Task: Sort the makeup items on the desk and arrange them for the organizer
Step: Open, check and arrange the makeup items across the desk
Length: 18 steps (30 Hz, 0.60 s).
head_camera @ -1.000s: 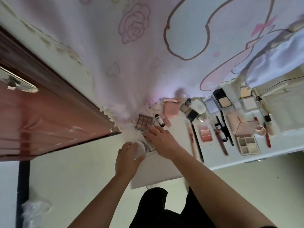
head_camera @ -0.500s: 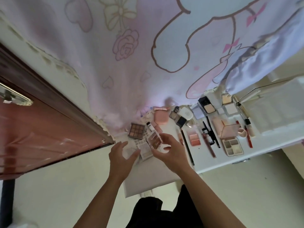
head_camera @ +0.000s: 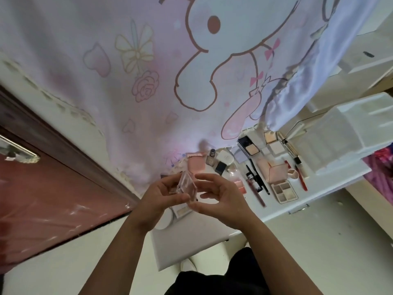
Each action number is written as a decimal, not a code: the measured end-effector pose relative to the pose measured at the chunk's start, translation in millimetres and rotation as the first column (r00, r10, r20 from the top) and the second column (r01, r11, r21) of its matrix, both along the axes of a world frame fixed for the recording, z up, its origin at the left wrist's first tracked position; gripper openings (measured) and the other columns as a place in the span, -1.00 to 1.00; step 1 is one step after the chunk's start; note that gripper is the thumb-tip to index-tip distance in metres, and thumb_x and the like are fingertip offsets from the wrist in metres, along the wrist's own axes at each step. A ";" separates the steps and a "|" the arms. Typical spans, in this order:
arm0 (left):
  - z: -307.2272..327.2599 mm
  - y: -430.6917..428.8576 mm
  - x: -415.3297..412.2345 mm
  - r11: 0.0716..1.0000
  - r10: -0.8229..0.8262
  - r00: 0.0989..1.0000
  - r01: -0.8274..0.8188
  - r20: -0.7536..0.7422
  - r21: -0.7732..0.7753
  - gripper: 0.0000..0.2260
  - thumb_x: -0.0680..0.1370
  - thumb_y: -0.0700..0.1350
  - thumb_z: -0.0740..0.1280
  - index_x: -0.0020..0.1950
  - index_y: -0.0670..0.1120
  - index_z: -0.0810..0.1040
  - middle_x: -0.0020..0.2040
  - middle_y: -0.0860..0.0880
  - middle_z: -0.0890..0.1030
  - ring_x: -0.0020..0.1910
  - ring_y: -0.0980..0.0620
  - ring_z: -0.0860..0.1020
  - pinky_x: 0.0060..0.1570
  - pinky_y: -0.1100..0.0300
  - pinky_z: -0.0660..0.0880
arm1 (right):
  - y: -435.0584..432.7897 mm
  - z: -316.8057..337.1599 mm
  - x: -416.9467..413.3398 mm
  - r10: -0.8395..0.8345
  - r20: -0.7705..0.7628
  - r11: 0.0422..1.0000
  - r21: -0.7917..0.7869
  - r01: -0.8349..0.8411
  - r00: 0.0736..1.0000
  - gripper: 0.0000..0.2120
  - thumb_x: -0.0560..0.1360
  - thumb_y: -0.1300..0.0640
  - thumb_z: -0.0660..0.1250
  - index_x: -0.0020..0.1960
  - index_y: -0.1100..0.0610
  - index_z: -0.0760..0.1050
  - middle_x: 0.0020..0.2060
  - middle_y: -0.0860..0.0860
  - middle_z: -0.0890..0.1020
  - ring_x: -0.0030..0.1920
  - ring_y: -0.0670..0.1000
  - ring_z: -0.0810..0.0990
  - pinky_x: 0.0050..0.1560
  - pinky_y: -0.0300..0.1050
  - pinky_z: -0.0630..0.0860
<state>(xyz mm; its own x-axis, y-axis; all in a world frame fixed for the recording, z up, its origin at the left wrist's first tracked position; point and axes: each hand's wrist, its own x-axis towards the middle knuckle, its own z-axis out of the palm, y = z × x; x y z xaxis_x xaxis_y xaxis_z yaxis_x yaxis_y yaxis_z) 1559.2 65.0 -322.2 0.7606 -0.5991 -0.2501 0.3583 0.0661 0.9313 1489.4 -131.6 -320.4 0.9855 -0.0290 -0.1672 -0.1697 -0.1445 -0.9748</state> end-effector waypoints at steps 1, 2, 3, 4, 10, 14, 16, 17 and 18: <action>1.3 -0.6 -0.8 1.000 -0.009 1.000 0.009 -0.002 0.000 -0.44 0.28 -0.04 0.63 0.26 -0.07 0.63 0.17 -0.21 0.65 0.14 -0.17 0.63 0.09 0.05 0.55 | -0.1 1.1 -3.1 0.001 0.010 1.000 -0.020 0.000 1.000 -0.45 0.33 0.16 0.64 0.25 -0.05 0.54 0.06 -0.10 0.71 0.13 -0.07 0.66 0.17 -0.08 0.60; 2.1 -1.3 -1.5 1.000 -0.012 1.000 0.012 0.002 0.004 -0.44 0.26 -0.04 0.64 0.24 -0.07 0.64 0.15 -0.20 0.66 0.13 -0.17 0.63 0.08 0.05 0.55 | -0.3 1.7 -5.5 0.000 0.021 0.999 -0.044 0.001 1.000 -0.47 0.33 0.14 0.63 0.24 -0.02 0.55 0.06 -0.09 0.71 0.13 -0.06 0.66 0.16 -0.05 0.61; 3.4 -2.2 -2.8 1.000 -0.013 1.000 0.013 0.007 0.006 -0.46 0.27 -0.07 0.63 0.23 -0.07 0.65 0.14 -0.19 0.67 0.11 -0.17 0.63 0.07 0.04 0.55 | -0.4 2.3 -7.8 0.001 0.030 0.998 -0.064 0.001 1.000 -0.49 0.33 0.12 0.63 0.23 0.01 0.56 0.05 -0.08 0.71 0.12 -0.05 0.67 0.15 -0.03 0.62; 3.6 -2.9 -4.5 1.000 -0.014 1.000 0.013 0.023 0.010 -0.50 0.28 -0.11 0.61 0.21 -0.07 0.66 0.12 -0.17 0.67 0.11 -0.16 0.63 0.07 0.02 0.55 | -0.7 2.7 -9.5 0.000 0.036 0.997 -0.080 0.003 0.999 -0.50 0.33 0.10 0.63 0.22 0.02 0.56 0.04 -0.08 0.71 0.11 -0.05 0.67 0.14 -0.02 0.62; 3.8 -3.6 -17.4 0.998 0.032 0.997 -0.036 0.065 0.055 -0.52 0.28 -0.10 0.59 0.20 -0.05 0.67 0.12 -0.21 0.67 0.16 -0.33 0.57 0.21 -0.15 0.52 | 2.3 3.3 -16.2 0.040 0.052 0.987 -0.159 -0.031 0.998 -0.51 0.30 0.12 0.60 0.18 -0.02 0.52 0.01 -0.10 0.70 0.06 -0.07 0.67 0.12 -0.08 0.62; 3.2 -7.5 -25.2 0.998 0.048 0.998 -0.047 -0.029 0.031 -0.49 0.31 0.03 0.61 0.18 -0.16 0.66 0.09 -0.24 0.67 0.03 -0.19 0.62 0.03 0.08 0.53 | 0.7 8.5 -23.5 0.053 0.028 0.982 -0.185 -0.047 0.998 -0.56 0.37 0.00 0.57 0.18 -0.03 0.51 -0.01 -0.11 0.70 0.02 -0.13 0.67 0.08 -0.13 0.63; 1.8 -9.1 -26.3 0.995 0.098 0.989 -0.095 -0.107 0.032 -0.46 0.27 0.14 0.63 0.10 -0.16 0.69 0.03 -0.21 0.66 -0.06 -0.14 0.53 -0.10 0.14 0.42 | -3.3 13.7 -26.0 0.037 0.006 0.974 -0.223 -0.034 0.999 -0.55 0.39 -0.18 0.53 0.20 -0.07 0.52 -0.04 -0.13 0.69 -0.02 -0.17 0.67 0.04 -0.19 0.62; 1.4 -9.8 -26.6 0.993 0.121 0.979 -0.119 -0.165 0.020 -0.47 0.25 0.17 0.63 0.06 -0.13 0.71 0.01 -0.18 0.66 -0.08 -0.09 0.51 -0.13 0.13 0.38 | -7.0 14.7 -26.7 0.021 0.013 0.966 -0.258 -0.017 1.000 -0.54 0.40 -0.24 0.49 0.21 -0.08 0.53 -0.04 -0.15 0.68 -0.03 -0.18 0.66 0.02 -0.22 0.62; -0.3 -10.1 -26.6 0.991 0.130 0.964 -0.135 -0.230 -0.006 -0.48 0.23 0.19 0.63 0.05 -0.08 0.71 0.01 -0.13 0.66 -0.09 -0.04 0.53 -0.13 0.13 0.36 | -11.3 14.7 -27.1 0.004 0.036 0.953 -0.303 0.007 0.999 -0.54 0.42 -0.27 0.45 0.23 -0.07 0.54 -0.05 -0.17 0.67 -0.05 -0.19 0.65 -0.02 -0.23 0.60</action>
<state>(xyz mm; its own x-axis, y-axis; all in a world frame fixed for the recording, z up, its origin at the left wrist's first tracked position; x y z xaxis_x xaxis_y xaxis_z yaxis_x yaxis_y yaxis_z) 1532.6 54.9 -322.5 0.7574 -0.5042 -0.4149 0.5484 0.1462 0.8234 1462.3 -142.9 -305.7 0.9906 -0.0741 -0.1145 -0.1355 -0.4343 -0.8905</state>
